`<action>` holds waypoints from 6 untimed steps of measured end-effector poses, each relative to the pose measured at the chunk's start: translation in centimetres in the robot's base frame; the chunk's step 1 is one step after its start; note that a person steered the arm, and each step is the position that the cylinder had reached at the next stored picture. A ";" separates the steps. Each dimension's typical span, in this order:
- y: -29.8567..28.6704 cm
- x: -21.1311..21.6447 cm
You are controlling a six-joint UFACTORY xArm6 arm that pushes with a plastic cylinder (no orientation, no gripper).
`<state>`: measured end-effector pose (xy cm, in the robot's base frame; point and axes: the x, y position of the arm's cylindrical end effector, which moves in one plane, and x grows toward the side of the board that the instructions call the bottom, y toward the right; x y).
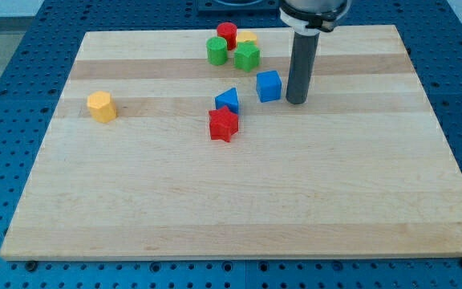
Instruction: Push the blue cube into the blue triangle
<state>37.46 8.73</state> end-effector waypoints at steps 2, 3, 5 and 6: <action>-1.9 0.6; -2.6 0.6; 2.5 -5.4; 0.2 -6.0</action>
